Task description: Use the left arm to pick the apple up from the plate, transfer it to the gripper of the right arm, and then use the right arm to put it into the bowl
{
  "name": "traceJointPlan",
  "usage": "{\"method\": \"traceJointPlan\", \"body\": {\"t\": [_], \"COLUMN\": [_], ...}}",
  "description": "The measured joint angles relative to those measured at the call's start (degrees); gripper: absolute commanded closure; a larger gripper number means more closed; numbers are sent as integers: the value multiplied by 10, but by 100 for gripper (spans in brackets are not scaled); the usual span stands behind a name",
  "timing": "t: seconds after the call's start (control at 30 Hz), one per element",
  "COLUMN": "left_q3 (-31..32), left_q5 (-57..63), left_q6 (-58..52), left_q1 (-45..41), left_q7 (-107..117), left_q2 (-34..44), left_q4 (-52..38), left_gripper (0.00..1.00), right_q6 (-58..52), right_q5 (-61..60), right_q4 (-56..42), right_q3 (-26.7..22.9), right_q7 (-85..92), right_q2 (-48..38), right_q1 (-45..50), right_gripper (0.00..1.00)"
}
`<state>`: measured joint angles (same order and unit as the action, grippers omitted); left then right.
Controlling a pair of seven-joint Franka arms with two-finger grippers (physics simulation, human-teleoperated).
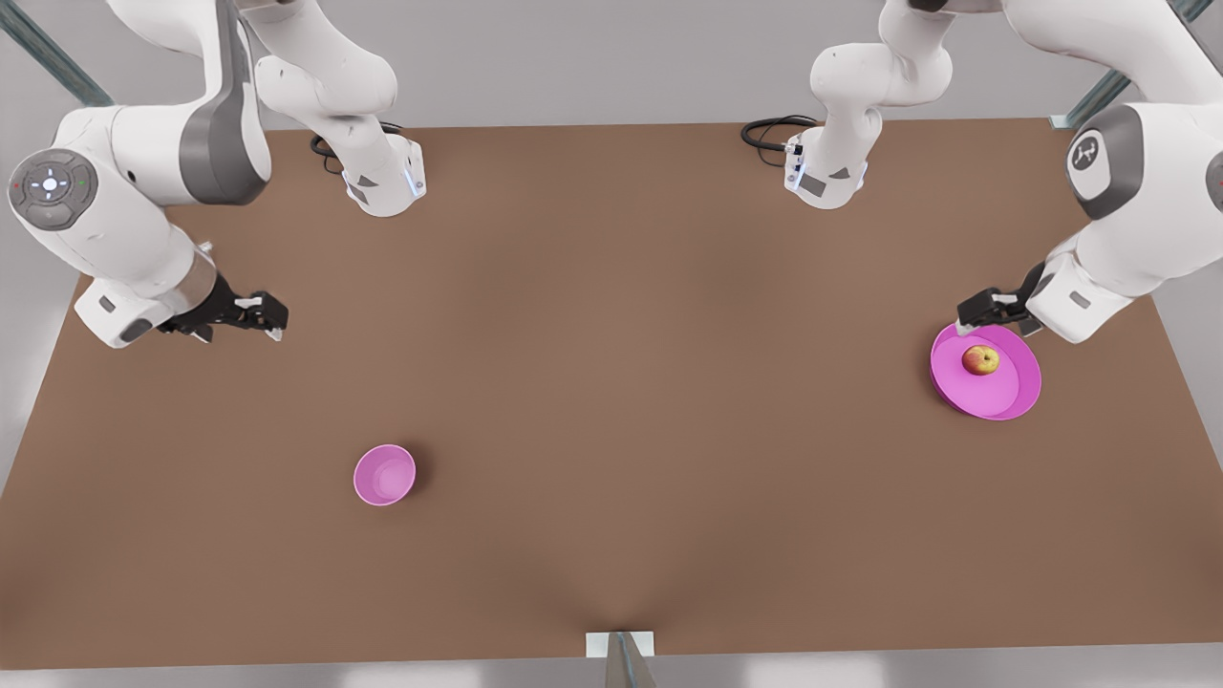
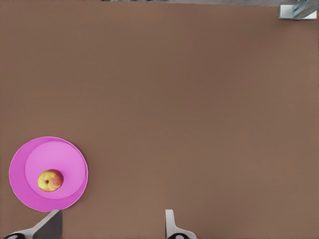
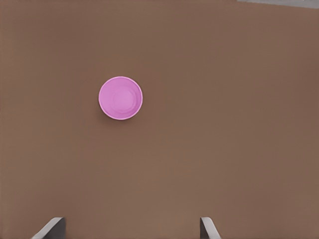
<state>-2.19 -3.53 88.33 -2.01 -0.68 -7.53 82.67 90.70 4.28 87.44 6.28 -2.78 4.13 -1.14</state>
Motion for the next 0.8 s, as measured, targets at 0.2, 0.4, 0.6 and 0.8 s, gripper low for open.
{"method": "traceJointPlan", "body": {"t": [0.2,0.4,0.6,0.8], "left_q3": [-1,-2,-3,-3], "left_q5": [1,0,1,1], "left_q6": [64,200,286,347], "left_q1": [7,39,86,143], "left_q7": [-7,-15,-32,-64], "left_q2": [-18,-41,-73,-71], "left_q4": [57,202,256,332], "left_gripper": [0,0,0,0], "right_q6": [24,32,35,33], "right_q5": [-6,-7,-7,-10], "right_q4": [0,-1,-3,-4], "right_q3": [-1,1,7,12], "right_q7": [-6,-10,-13,-14], "right_q2": [1,1,0,1], "right_q1": [-22,-15,-6,-12], "right_gripper": [0,0,0,0]}}
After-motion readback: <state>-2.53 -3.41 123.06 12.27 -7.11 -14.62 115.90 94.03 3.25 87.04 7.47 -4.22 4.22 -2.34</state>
